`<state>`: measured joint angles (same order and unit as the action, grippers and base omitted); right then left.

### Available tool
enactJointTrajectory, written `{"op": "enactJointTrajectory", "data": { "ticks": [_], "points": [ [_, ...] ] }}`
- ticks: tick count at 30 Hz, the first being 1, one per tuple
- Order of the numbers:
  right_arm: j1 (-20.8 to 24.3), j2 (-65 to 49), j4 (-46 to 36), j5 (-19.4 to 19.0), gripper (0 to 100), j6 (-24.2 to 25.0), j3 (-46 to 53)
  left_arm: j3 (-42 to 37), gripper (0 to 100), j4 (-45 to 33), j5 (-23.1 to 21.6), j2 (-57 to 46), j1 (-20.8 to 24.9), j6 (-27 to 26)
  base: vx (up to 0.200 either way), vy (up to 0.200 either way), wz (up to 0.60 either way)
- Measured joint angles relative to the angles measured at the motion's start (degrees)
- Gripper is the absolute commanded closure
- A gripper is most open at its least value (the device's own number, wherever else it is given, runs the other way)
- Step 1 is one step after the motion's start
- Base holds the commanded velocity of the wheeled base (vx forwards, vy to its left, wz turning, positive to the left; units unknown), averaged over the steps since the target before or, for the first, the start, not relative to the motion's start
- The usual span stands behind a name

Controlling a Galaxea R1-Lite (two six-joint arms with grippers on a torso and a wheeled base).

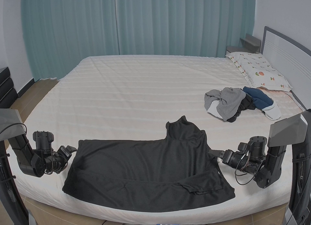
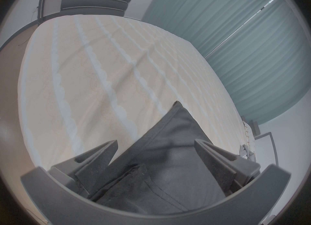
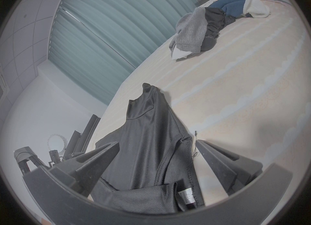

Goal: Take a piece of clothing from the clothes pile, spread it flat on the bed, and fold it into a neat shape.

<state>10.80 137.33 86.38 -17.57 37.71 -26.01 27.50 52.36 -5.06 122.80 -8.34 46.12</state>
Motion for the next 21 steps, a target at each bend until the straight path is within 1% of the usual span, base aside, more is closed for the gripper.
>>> {"op": "enactJointTrajectory", "data": {
  "ticks": [15,21],
  "points": [
    [-0.3,0.0,0.0,0.0,0,0.0,0.0,-0.6,0,0.0,0.0,0.4,0.4,-0.1,0.000,0.000,0.00],
    [-0.3,0.0,0.0,0.0,0,0.0,-0.1,-0.9,0,0.0,0.0,0.4,0.8,0.0,-0.200,0.000,0.00]
  ]
}}
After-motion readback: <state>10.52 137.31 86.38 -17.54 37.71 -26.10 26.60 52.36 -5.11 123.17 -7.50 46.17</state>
